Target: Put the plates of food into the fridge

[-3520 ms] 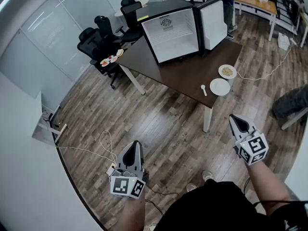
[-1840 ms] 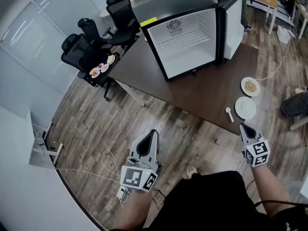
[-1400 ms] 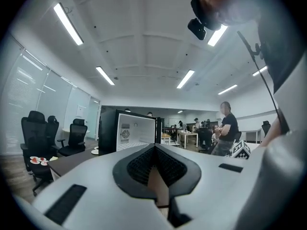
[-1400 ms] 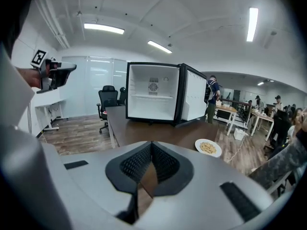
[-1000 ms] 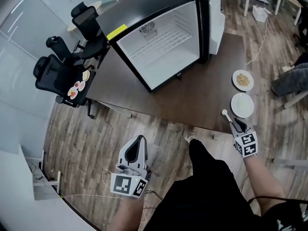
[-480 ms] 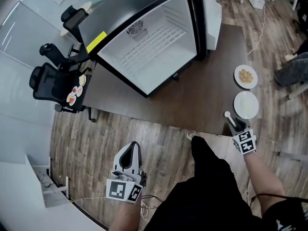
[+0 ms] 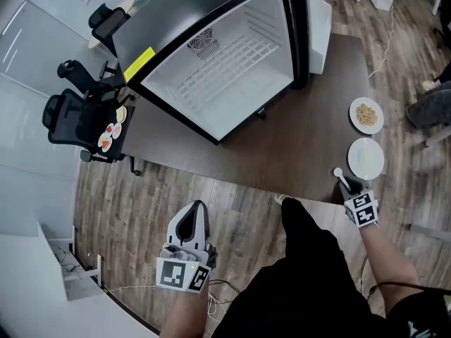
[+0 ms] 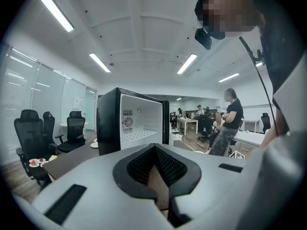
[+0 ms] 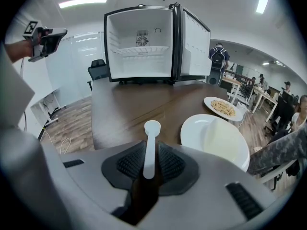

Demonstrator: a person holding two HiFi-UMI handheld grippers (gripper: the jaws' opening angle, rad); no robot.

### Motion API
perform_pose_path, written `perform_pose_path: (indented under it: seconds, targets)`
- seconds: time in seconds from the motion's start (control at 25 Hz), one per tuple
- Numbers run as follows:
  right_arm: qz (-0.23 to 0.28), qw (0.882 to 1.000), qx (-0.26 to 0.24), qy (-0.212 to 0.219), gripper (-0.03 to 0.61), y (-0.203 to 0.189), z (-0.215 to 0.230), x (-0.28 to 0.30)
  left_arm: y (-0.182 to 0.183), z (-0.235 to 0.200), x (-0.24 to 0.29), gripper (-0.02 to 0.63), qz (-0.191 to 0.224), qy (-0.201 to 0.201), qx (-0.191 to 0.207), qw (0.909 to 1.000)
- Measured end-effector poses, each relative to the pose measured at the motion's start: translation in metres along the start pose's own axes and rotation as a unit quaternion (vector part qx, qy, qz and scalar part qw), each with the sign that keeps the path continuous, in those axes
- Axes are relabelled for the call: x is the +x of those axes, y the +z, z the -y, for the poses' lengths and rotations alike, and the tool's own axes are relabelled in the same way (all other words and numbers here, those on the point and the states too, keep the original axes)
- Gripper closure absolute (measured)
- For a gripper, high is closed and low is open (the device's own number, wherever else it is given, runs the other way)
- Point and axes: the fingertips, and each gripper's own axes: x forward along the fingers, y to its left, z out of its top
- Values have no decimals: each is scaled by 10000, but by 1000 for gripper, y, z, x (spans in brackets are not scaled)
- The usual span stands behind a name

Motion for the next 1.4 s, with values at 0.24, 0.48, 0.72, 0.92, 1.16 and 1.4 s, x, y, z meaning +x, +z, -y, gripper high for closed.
perform_pose_path:
  seconds: [0.24, 0.48, 0.72, 0.92, 1.16, 1.4]
  targets:
    - [122, 9999, -116, 8, 518, 26, 0, 3, -1, -12, 5, 611, 97, 116, -131, 9998]
    - [269, 9994, -204, 18, 521, 58, 3, 5, 0, -30, 8, 611, 174, 270, -242, 9992]
    - [527, 9981, -313, 42, 522, 94, -3, 9, 2, -46, 15, 611, 248, 336, -278, 9987]
    - [759, 9964, -362, 72, 522, 123, -9, 8, 2, -61, 16, 611, 273, 416, -332, 9982]
    - [1048, 9934, -465, 99, 522, 171, -15, 13, 12, -85, 20, 611, 376, 536, -352, 9972]
    - [1332, 9884, -705, 209, 522, 228, -32, 20, 23, -109, 25, 611, 437, 670, -360, 9961]
